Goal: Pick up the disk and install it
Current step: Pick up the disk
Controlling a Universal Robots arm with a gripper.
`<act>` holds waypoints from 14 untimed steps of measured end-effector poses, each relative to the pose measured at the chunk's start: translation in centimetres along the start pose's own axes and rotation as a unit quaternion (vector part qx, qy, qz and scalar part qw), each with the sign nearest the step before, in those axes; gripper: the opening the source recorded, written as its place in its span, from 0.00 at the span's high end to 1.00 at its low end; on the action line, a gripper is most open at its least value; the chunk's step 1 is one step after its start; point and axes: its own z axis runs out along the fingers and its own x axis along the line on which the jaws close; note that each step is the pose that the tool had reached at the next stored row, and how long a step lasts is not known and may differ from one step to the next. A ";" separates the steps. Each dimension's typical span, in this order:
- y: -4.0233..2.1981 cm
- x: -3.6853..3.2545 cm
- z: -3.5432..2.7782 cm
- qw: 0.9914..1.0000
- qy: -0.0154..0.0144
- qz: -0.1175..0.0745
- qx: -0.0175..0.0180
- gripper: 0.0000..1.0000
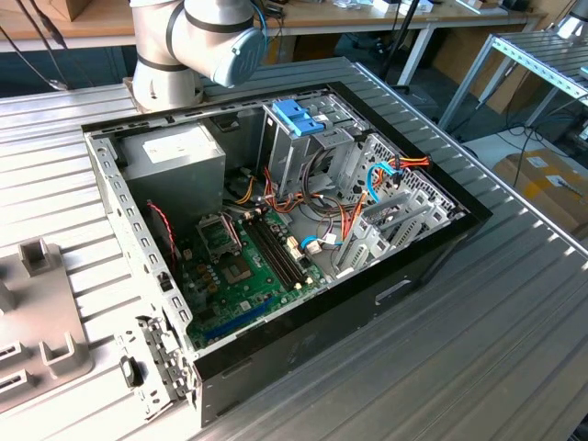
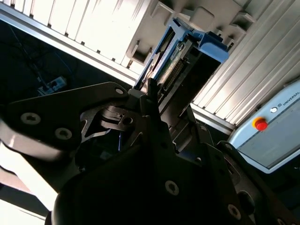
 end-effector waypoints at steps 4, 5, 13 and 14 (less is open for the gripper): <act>0.00 0.01 -0.33 1.000 0.000 0.000 0.000 0.65; 0.00 0.01 -0.42 1.000 0.000 0.000 0.000 0.65; 0.00 0.03 -0.85 1.000 0.000 0.000 0.000 0.65; 0.00 0.03 -0.86 1.000 0.000 0.000 0.000 0.65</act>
